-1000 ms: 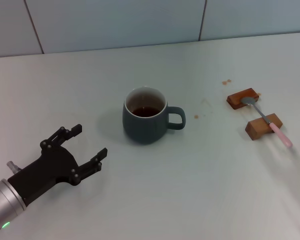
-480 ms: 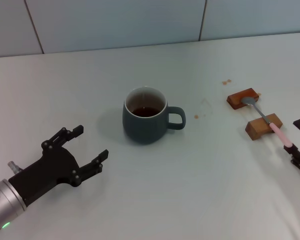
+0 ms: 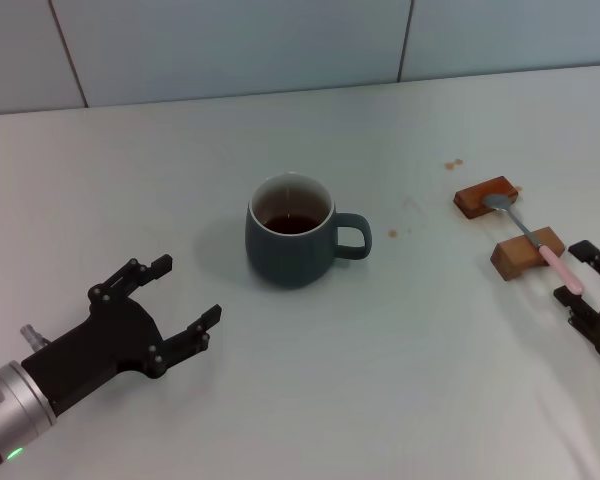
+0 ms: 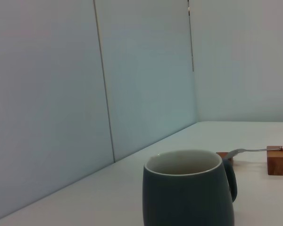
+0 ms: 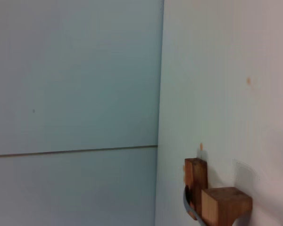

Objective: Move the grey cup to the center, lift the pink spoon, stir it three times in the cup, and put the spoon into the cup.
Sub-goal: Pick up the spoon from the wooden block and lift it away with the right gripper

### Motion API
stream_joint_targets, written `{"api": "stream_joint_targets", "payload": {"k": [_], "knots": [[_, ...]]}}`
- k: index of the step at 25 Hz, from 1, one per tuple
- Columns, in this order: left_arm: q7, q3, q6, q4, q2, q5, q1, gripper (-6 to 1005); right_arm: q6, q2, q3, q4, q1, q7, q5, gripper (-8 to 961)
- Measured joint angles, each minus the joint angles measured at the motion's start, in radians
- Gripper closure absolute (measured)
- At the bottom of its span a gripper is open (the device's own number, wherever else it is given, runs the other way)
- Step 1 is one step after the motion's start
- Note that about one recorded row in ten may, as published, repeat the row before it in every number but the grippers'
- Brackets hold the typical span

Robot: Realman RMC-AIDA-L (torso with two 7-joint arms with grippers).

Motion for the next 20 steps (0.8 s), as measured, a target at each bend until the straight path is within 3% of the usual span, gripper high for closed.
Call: {"api": "stream_joint_targets", "payload": {"k": [2, 10, 15, 20], "knots": [[0.0, 0.002, 0.0, 0.0, 0.0, 0.0, 0.0, 158, 0.006, 0.0, -0.001, 0.001, 0.0, 0.0, 0.0, 152], [0.0, 0.016, 0.0, 0.012, 0.0, 0.0, 0.001, 157, 0.011, 0.002, -0.001, 0.005, -0.002, -0.002, 0.0, 355], [0.0, 0.026, -0.003, 0.012, 0.0, 0.0, 0.001, 158, 0.016, 0.005, -0.001, 0.005, -0.006, -0.01, 0.0, 610], [0.011, 0.026, -0.004, 0.012, 0.0, 0.0, 0.001, 159, 0.004, 0.006, 0.002, 0.007, -0.014, -0.049, 0.001, 785]]}}
